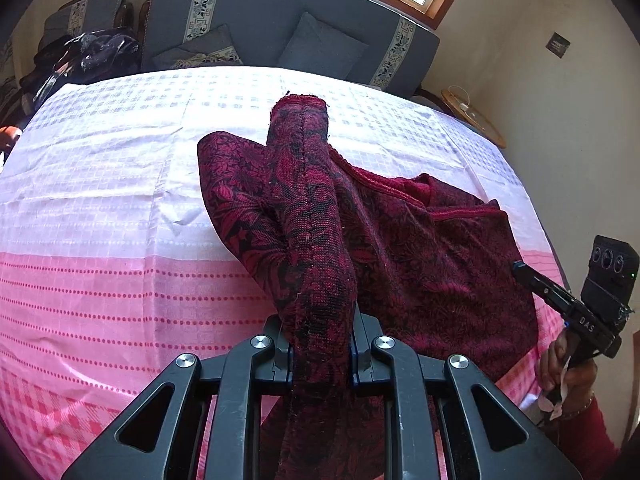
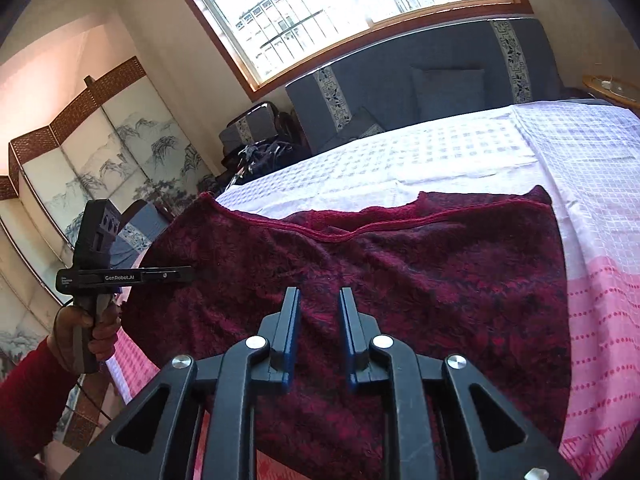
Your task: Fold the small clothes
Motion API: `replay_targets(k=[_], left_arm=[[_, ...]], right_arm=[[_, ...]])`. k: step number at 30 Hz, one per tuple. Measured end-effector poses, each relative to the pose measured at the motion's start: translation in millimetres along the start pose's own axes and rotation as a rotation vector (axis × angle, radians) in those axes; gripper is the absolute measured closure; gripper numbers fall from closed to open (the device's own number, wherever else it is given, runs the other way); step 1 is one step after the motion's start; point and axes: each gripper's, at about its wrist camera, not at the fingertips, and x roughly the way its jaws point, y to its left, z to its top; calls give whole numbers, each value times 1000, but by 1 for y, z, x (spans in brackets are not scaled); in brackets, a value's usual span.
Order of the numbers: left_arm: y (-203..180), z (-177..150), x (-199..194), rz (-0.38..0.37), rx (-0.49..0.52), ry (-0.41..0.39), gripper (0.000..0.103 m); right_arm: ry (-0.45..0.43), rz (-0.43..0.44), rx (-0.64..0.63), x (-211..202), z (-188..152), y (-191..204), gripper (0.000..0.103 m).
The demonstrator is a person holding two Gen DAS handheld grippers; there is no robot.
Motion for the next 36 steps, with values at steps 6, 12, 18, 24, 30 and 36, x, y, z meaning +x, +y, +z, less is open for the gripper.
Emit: replay_targets(k=[6,12,18,24,30,36], left_arm=[[-13,-2,-19,-64,-22,-26,85],[-59,2,-35,-181,25,-53,86],[-110,12,-32,-273,53,-69,86],[-145,25,-12,-338,7,-59,86],[-189,25,21,-378,2,-34,86],[-237,11,62,-357,57,-18,86]], right_arm=[[163,2,172,97,24,-34,96],[185,83,348,125,20,-68,103],[170,150,390,116,21,-77,103],[38,194,436,50,20,-100,94],[-26,222,457,-10,-6,-127,93],[-61,190,480,-40,-21,-156,93]])
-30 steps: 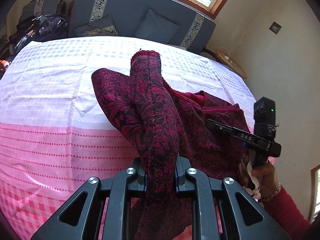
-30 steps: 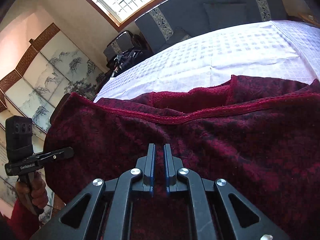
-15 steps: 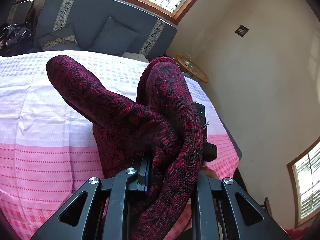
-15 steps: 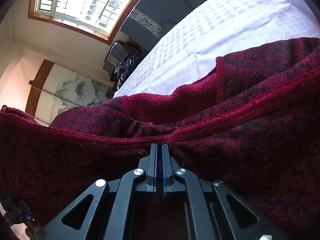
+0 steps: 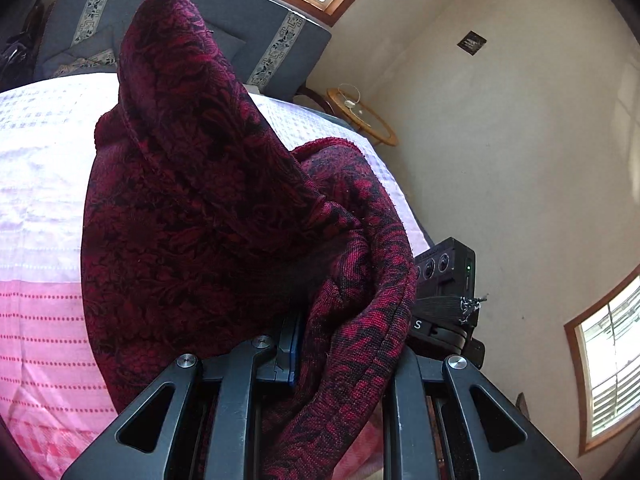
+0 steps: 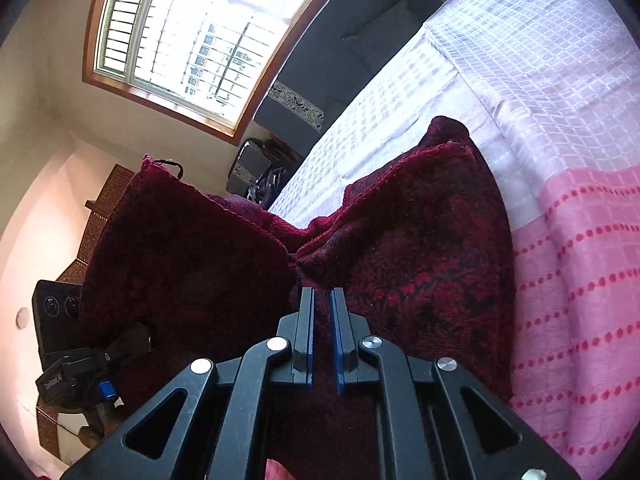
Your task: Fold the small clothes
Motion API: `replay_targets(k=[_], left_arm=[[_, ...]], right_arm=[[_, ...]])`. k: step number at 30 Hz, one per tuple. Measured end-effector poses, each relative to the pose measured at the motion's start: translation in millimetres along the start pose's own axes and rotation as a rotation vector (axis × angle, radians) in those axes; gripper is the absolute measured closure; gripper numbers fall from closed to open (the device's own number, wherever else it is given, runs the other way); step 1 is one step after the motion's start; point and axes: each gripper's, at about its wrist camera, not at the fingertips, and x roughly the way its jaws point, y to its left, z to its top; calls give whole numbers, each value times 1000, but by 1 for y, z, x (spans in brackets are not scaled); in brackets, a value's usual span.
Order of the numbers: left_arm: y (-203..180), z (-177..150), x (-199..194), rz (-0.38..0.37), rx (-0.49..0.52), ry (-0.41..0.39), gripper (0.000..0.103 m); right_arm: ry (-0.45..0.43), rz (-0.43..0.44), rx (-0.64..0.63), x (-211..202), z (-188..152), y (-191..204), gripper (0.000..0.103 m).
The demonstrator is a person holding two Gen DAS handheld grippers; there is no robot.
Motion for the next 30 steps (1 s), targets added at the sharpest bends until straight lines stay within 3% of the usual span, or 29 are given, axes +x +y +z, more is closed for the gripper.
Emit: replay_targets(k=[9,11,13,15,20,22,25,27,30], left_arm=[[-15,-26,63,-9,84,19,82],[-14,-28,62,-32,73,5,75],[-12,-30,52,-141,35,-27,49],[-12,-29,44,-244,-1,-64,32],[-16,-26,22,-268,45,-101,29],[-9,-27,1,-253,58,-176,29],[18,-35,-31,-161,75,-307,28],[39,-41,-36,-85,61,-325,28],[70,-54,-29,-37,1,-275,28]], right_arm=[[-45,27,80,-30,-1,-32,92],[-54,37,105,-37,0,-40,92],[-68,37,118,-42,2,-44,89],[-82,50,135,-46,5,-45,85],[-133,9,119,-67,14,-40,82],[-167,-21,94,-78,15,-32,82],[-203,-57,40,-94,20,-18,81],[-181,-30,-1,-94,24,-4,81],[-72,-52,-56,-70,26,19,67]])
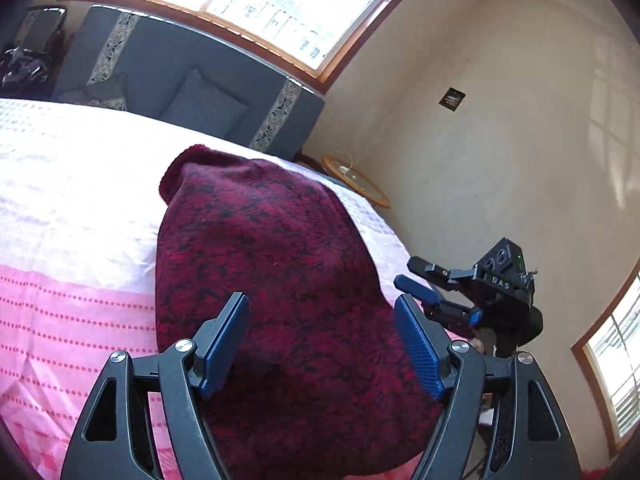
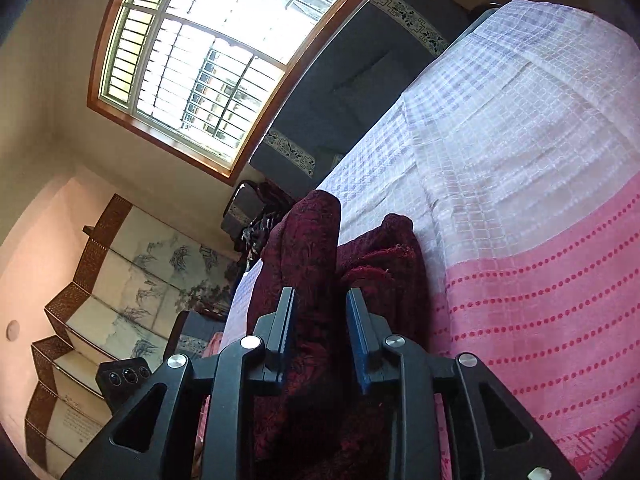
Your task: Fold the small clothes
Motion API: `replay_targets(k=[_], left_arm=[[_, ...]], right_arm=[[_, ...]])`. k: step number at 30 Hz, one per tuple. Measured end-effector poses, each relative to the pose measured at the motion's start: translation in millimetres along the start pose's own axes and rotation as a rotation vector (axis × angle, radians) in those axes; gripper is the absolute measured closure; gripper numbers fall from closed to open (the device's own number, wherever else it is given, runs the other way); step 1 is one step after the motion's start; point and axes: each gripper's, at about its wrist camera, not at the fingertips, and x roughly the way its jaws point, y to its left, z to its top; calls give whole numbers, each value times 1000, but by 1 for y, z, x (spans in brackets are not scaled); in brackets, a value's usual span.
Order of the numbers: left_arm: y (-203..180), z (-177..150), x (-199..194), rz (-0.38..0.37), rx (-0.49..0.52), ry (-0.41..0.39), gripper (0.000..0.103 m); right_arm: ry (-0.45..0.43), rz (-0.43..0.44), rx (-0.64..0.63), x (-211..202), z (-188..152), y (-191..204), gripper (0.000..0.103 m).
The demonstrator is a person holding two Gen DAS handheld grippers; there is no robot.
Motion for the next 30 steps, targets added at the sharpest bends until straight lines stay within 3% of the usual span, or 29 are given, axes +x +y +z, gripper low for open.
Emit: replay_targets(k=[2,6,8,10,15,22,26,30], left_arm=[[15,-13,-5,9,-39,15,28],[23,-25,-10,14,-59,13,28],[18,-31,-12,22,-42,12,28],[10,-29,-9,17,-27,13,28],[-4,-26,0,-22,-27,10,28],[-16,-43,21,16,72,63,28],[-26,-48,25,51,132,81,27],[-23,-45,27,48,105,81,25]], right_arm=[[57,-55,-50,20,-2,11,59],[145,-139,-83,55,-1,12,59],[161,-157,-113,63,-2,18,83],[125,-162,-171,54,-3,30,88],[29,-113,-188,7,-10,39,89],[21,-100,-1,-8,-37,-34,89],[6,-71,38,-9,-44,-44,88],[-26,-135,-6,-18,-41,-26,76]])
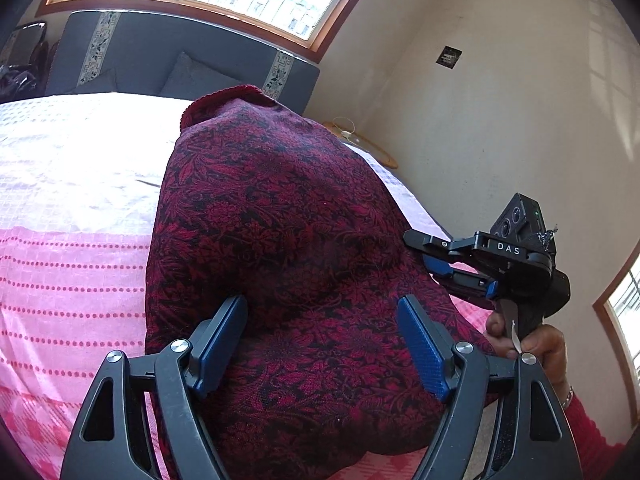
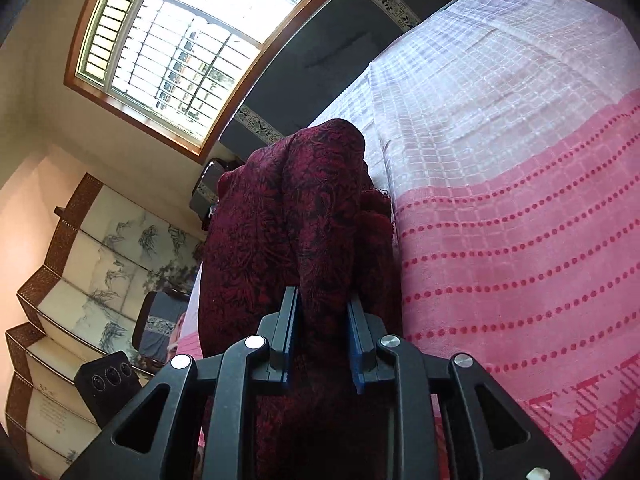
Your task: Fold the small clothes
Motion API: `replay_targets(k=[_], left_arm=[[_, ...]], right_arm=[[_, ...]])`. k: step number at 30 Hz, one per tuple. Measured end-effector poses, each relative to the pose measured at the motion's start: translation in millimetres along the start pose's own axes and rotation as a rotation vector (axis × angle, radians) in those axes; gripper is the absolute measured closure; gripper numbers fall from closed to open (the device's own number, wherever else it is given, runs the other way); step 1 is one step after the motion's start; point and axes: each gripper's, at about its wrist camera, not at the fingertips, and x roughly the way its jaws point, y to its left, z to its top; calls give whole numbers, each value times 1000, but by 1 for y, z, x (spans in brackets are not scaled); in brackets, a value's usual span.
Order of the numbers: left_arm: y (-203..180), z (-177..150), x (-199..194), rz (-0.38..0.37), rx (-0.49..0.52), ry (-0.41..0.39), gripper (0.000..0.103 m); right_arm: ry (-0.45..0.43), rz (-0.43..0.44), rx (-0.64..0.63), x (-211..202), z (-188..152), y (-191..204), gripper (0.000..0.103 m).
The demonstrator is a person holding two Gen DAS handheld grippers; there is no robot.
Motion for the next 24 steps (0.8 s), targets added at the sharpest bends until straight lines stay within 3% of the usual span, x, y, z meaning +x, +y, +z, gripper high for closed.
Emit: replay_targets(k=[2,4,9,11,12,14,18,21,24], left_arm=[[3,1,0,-4,-20,1,25],[6,0,0,-11,-35,2,25],[5,-4,-1,1,-17,-1,25],[2,-6,-2,9,-9,-5,25],[2,-6,-4,12,-8,-8,25],[3,-8,-9,24,-18,-29,25],[17,-9,-26,18,-100,-116,25],[30,-4,-30,16,-180,-151,25],[29,0,-26,22,-188,-146,25]], right_arm=[[-20,-43,-21,-5,5,5,68],[-24,-79,-25,-6,11,5,47],[94,-104,-10,18,23,1,44],[118,-99,-40,27,25,9,53],[134,-112,-68,32,26,15,79],[137,-132,-130,38,28,34,81],[123,8,-162,53,45,72,84],[50,218,-141,62,60,94,86],[-4,333,-48,70,61,76,87]])
